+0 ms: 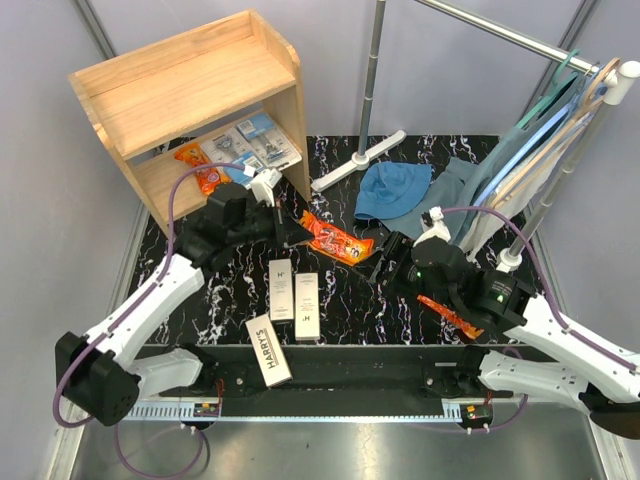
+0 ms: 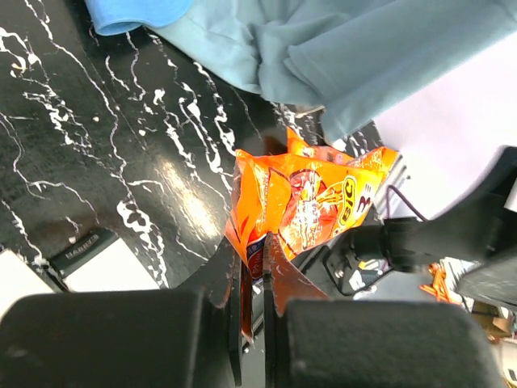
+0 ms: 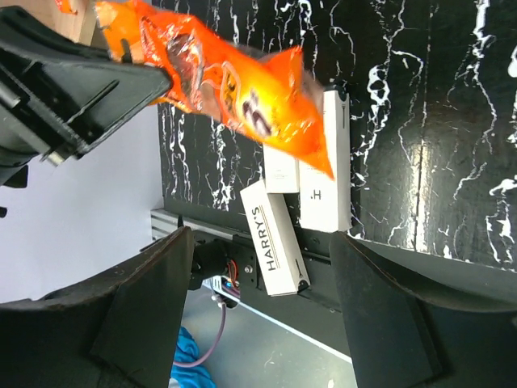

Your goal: Place and organize the shaving razors onto the shelf

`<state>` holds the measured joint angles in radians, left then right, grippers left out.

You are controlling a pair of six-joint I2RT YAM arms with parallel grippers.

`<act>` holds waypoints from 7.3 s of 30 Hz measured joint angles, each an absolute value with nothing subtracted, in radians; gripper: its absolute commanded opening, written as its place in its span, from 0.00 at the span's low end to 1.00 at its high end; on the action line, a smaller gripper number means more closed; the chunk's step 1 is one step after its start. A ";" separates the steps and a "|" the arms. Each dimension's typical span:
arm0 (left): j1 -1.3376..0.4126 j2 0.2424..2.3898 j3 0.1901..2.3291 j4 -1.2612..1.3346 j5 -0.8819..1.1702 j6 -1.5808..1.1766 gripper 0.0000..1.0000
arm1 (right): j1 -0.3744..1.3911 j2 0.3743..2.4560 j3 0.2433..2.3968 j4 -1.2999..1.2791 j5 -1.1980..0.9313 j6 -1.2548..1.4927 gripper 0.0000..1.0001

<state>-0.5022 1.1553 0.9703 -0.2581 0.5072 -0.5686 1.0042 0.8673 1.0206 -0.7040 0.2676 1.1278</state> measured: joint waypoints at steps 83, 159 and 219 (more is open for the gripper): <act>-0.464 0.813 1.151 -0.775 0.069 -0.489 0.99 | 1.007 0.854 0.846 -0.387 0.165 1.088 0.03; -0.464 0.626 1.625 -1.365 -0.720 -0.474 0.99 | 1.102 2.385 2.374 0.028 0.279 1.285 0.01; -0.464 0.588 1.551 -1.373 -0.714 -0.452 0.99 | 1.183 2.495 2.297 -0.025 0.377 1.358 0.63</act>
